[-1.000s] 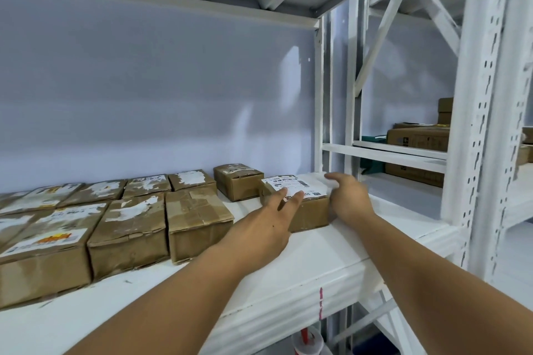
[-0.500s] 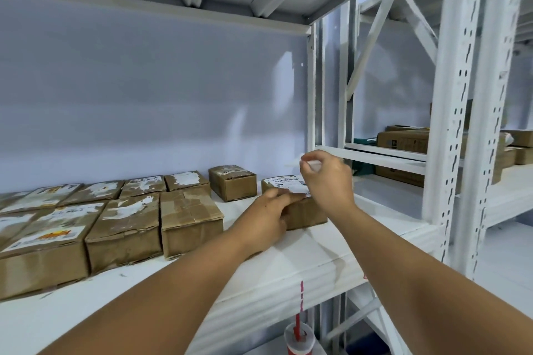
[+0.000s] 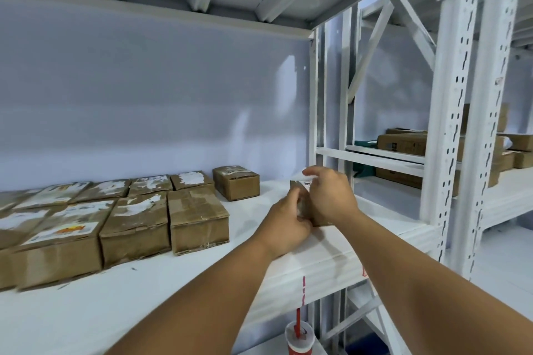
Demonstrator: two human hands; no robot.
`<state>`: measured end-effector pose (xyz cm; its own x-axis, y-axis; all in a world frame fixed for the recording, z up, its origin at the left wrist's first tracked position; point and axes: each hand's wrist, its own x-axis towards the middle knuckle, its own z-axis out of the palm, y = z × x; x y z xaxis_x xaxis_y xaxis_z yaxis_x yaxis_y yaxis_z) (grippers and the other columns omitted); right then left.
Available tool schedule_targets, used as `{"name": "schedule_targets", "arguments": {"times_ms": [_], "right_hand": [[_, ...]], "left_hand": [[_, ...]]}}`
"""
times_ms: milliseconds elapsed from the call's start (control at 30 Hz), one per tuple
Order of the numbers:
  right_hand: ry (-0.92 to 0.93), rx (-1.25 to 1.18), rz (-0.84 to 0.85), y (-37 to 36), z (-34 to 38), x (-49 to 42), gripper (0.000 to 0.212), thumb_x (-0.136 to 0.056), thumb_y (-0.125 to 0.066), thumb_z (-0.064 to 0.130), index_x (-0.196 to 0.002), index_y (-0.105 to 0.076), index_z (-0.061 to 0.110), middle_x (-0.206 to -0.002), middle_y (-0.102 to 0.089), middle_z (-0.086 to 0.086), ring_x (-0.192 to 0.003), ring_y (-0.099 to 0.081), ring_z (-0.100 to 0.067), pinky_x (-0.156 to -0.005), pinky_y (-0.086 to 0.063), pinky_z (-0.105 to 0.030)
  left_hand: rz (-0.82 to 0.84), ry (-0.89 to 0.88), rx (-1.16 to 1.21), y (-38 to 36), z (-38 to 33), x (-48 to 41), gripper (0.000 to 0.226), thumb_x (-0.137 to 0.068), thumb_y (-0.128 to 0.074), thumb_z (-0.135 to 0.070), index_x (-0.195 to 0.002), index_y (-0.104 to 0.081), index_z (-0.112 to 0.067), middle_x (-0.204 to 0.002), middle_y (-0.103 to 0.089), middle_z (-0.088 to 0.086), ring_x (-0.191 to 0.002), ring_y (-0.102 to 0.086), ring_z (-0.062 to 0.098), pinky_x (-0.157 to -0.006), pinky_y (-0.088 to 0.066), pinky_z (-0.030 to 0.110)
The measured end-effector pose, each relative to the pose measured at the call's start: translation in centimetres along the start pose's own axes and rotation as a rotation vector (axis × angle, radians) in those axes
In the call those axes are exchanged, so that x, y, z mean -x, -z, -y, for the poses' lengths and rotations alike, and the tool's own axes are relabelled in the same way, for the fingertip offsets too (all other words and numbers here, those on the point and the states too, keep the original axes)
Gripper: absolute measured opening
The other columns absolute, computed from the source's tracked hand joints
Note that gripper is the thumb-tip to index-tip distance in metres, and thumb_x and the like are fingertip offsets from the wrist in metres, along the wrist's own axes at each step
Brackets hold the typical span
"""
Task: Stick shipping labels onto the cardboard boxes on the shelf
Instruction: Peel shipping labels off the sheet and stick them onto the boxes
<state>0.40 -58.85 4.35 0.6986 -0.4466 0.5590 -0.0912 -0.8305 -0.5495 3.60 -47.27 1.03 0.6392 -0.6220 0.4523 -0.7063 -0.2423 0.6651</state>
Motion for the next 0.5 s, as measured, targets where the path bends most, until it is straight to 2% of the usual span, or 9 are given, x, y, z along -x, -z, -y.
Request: {"name": "schedule_targets", "arguments": {"times_ms": [33, 100, 200, 267, 367, 433, 500], "right_hand": [[0.035, 0.070, 0.017, 0.1, 0.0, 0.1, 0.035, -0.090, -0.050, 0.010, -0.121, -0.061, 0.020, -0.120, -0.062, -0.007, -0.106, -0.058, -0.027, -0.087, -0.048, -0.031], [0.105, 0.261, 0.055, 0.4, 0.1, 0.2, 0.036, -0.088, -0.052, 0.008, -0.122, -0.059, 0.016, -0.122, -0.059, -0.009, -0.106, -0.059, -0.027, -0.084, -0.047, -0.031], [0.145, 0.400, 0.110, 1.0, 0.7, 0.6, 0.036, -0.088, -0.046, 0.005, -0.122, -0.057, 0.009, -0.121, -0.056, -0.014, -0.106, -0.058, -0.032, -0.087, -0.049, -0.037], [0.145, 0.445, 0.135, 1.1, 1.3, 0.8, 0.032, -0.091, -0.047, 0.011, -0.121, -0.057, 0.008, -0.116, -0.057, -0.014, -0.105, -0.058, -0.033, -0.085, -0.049, -0.038], [0.116, 0.527, 0.144, 0.7, 1.6, 0.7, 0.026, -0.092, -0.047, 0.019, -0.113, -0.061, 0.011, -0.104, -0.058, -0.010, -0.096, -0.060, -0.030, -0.076, -0.048, -0.033], [0.093, 0.535, 0.150, 0.7, 1.6, 0.7, 0.025, -0.090, -0.048, 0.014, -0.112, -0.060, 0.011, -0.102, -0.058, -0.010, -0.094, -0.060, -0.029, -0.076, -0.050, -0.033], [0.092, 0.443, 0.121, 0.6, 1.8, 0.8, 0.027, -0.089, -0.050, 0.008, -0.114, -0.059, 0.008, -0.107, -0.058, -0.013, -0.097, -0.060, -0.031, -0.080, -0.051, -0.036]], "left_hand": [[0.030, 0.048, 0.033, 0.1, 0.0, 0.2, 0.034, -0.081, -0.050, -0.003, -0.110, -0.050, -0.020, -0.108, -0.064, -0.003, -0.101, -0.059, 0.013, -0.086, -0.047, 0.020], [0.069, 0.100, 0.065, 0.2, 0.1, 0.3, 0.028, -0.079, -0.048, -0.003, -0.099, -0.058, -0.021, -0.101, -0.069, -0.003, -0.098, -0.062, 0.012, -0.092, -0.048, 0.026], [0.018, 0.107, -0.006, 0.3, 0.0, 0.5, 0.023, -0.082, -0.048, -0.005, -0.090, -0.064, -0.020, -0.099, -0.070, 0.001, -0.095, -0.063, 0.016, -0.092, -0.049, 0.032], [-0.024, 0.025, -0.224, 0.5, -0.2, 1.0, 0.020, -0.087, -0.047, -0.010, -0.097, -0.064, -0.015, -0.103, -0.067, 0.005, -0.094, -0.061, 0.021, -0.085, -0.050, 0.030], [-0.031, -0.164, -0.712, 1.2, -1.0, 2.3, 0.024, -0.093, -0.040, -0.016, -0.108, -0.057, -0.011, -0.108, -0.062, 0.010, -0.096, -0.058, 0.030, -0.072, -0.042, 0.032], [-0.040, -0.228, -0.905, 1.5, -1.5, 3.0, 0.027, -0.093, -0.037, -0.014, -0.114, -0.053, -0.010, -0.110, -0.060, 0.011, -0.098, -0.056, 0.031, -0.067, -0.036, 0.032], [-0.054, -0.248, -1.001, 1.8, -1.8, 3.7, 0.029, -0.093, -0.036, -0.012, -0.119, -0.049, -0.010, -0.111, -0.058, 0.010, -0.103, -0.053, 0.029, -0.066, -0.032, 0.032]]}}
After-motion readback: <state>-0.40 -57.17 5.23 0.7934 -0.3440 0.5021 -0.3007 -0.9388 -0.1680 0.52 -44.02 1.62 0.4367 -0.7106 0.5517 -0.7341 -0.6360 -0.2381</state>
